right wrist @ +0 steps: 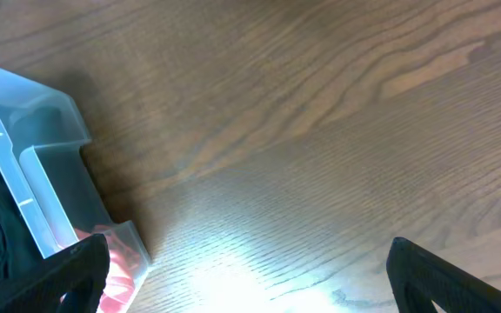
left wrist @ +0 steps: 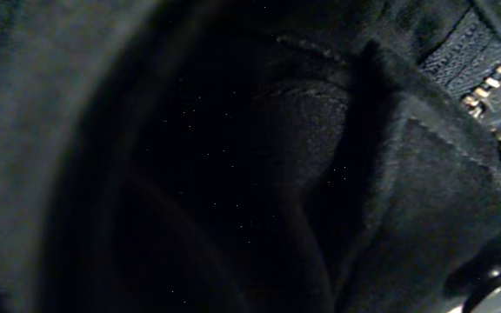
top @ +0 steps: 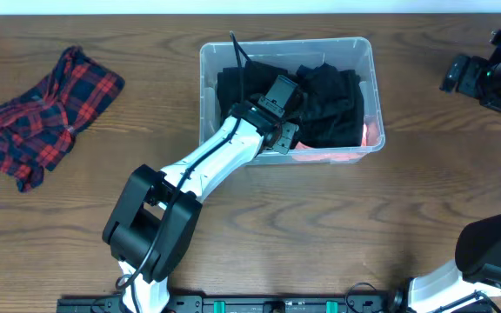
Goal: Pack container
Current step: 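Press the jacket down, open the left gripper and withdraw left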
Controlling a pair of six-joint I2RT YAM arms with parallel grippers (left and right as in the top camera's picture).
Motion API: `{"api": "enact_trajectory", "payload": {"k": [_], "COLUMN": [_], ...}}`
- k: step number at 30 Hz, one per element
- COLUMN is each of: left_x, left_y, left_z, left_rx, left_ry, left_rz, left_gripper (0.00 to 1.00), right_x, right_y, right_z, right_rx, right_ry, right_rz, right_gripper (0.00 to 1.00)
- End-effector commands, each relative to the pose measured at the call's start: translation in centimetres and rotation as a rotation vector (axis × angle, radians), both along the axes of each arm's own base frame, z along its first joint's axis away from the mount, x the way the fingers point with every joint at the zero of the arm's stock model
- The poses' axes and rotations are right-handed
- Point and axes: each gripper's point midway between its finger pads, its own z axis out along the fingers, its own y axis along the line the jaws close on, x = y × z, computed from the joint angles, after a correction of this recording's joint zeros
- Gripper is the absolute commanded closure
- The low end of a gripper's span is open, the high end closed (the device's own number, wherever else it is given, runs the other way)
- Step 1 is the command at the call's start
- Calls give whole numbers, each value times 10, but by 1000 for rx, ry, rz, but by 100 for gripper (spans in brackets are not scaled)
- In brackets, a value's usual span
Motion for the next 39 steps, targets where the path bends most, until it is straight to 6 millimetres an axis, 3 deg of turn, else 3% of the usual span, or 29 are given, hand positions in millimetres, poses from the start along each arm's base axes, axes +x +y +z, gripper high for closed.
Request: {"api": "enact_trajectory", "payload": {"k": [1,5,8,11,16,20,24,27,30,35,39], "left_x": [-4,-2,-1,-3,-10,-21,-35,-32,-27,-12,6], "left_y": [22,11,5,4,14,34,58,105,163,248,287], "left_z": [-24,11,46,85,159,219,260,272,268,242,207], "left_rx": [103,34,-36,-101,-220,-283,-209,-114,15,252,361], "left_ry": [27,-33,-89,-154,-283,-411,-551,-605,-609,-546,-447], "left_rz": [45,73,105,107,130,109,-18,121,309,547,624], "left_gripper": [93,91,78,57,5,2,2,2,2,2,2], "right_x": [-1,-1,-1,-1,-1,-1,-1,-1,-1,-1,-1], "right_y": [-2,-2,-2,-2,-2,-2,-2,-2,-2,-2,-2], "right_z": [6,6,6,6,6,6,6,6,6,6,6], "right_rx": [-3,-3,-3,-3,-3,-3,-3,-3,-3,-3,-3], "right_ry": [-14,-14,-14,-14,-14,-14,-14,-14,-14,-14,-14], "right_rz": [-16,-16,-16,-16,-16,-16,-16,-16,-16,-16,-16], "right_gripper": [1,1,1,1,1,1,1,1,1,1,1]}}
